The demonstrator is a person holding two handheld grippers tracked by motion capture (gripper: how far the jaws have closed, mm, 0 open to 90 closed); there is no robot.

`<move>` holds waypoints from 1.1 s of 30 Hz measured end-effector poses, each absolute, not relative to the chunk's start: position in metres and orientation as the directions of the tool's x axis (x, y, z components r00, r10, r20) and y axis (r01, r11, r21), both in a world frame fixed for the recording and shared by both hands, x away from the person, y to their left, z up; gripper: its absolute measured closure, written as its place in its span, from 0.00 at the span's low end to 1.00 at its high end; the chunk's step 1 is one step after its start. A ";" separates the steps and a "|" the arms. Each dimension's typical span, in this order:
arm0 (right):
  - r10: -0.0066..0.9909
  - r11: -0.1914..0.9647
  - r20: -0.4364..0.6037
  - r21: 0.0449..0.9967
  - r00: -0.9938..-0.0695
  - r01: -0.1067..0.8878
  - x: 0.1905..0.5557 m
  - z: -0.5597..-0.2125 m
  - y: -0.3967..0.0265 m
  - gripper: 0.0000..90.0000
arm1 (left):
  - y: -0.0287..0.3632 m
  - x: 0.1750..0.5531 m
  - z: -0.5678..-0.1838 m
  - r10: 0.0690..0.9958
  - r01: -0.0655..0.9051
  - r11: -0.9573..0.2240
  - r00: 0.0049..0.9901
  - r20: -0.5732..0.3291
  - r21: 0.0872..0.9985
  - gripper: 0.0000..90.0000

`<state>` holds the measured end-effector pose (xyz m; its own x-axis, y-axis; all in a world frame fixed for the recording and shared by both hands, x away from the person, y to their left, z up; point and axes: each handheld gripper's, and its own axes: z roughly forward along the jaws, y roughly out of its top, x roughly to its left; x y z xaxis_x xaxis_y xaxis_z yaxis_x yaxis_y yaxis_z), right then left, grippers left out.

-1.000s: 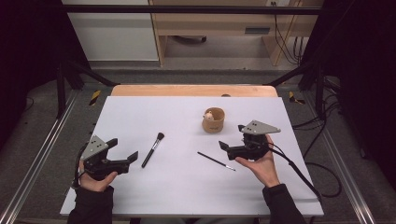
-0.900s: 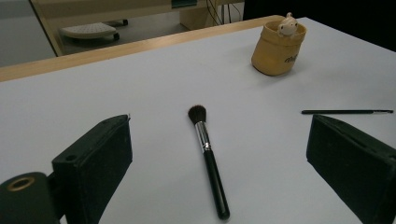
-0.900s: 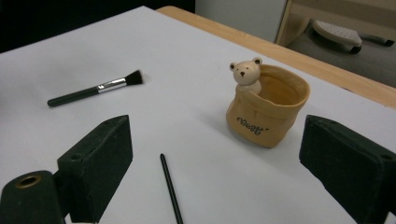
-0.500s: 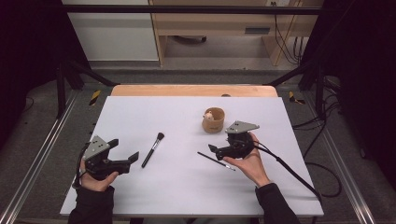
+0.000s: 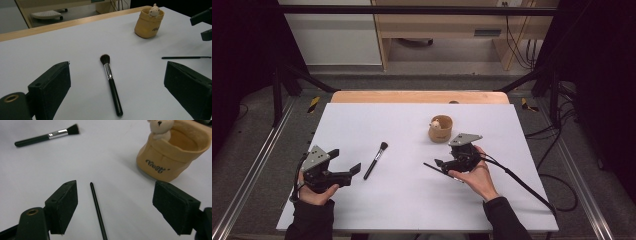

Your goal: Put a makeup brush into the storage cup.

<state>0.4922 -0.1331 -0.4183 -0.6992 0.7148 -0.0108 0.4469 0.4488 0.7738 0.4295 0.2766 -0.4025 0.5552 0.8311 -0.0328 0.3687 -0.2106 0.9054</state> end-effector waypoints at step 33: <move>0.679 0.566 0.022 0.622 -0.734 0.541 0.497 -0.463 -0.113 0.57 | 0.276 0.429 -0.403 0.827 0.368 -0.219 0.561 -0.028 0.904 0.07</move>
